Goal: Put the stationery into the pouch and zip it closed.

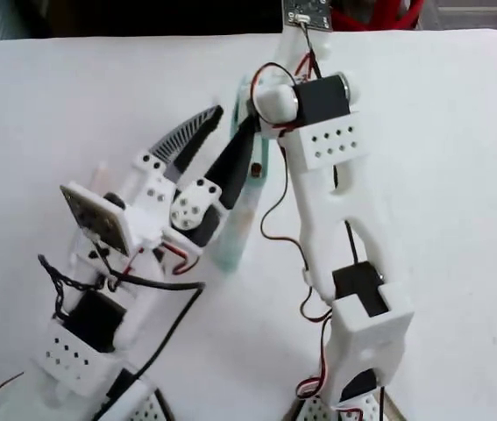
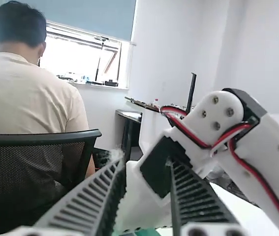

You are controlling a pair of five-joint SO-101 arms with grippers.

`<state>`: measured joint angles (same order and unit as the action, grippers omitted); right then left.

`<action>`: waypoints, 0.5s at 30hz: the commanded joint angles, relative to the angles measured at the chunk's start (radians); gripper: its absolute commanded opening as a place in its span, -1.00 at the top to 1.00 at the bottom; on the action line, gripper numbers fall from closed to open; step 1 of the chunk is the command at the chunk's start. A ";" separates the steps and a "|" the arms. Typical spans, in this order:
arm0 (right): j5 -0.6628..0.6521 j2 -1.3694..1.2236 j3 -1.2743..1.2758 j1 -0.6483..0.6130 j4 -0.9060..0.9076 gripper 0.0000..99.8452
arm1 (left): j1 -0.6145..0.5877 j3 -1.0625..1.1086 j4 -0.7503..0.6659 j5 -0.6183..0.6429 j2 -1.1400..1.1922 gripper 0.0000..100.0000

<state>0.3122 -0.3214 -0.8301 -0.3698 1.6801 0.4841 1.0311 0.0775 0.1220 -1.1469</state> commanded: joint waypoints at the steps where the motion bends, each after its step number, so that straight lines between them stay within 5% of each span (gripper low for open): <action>1: -0.008 0.012 -0.014 -0.005 -0.018 0.96 | -0.008 -0.094 0.083 0.006 0.013 0.70; 5: -0.008 0.025 -0.014 -0.004 -0.018 0.96 | -0.130 -0.180 0.178 0.005 -0.051 0.70; 11: -0.009 0.085 -0.054 0.027 -0.031 0.96 | -0.498 -0.350 0.479 0.005 -0.220 0.69; 15: -0.068 0.124 -0.075 0.073 -0.076 0.96 | -0.682 -0.269 0.580 0.005 -0.217 0.69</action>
<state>0.2739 -0.2723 -0.8623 -0.3330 1.6448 -0.0315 0.7288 0.5669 0.1220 -1.3617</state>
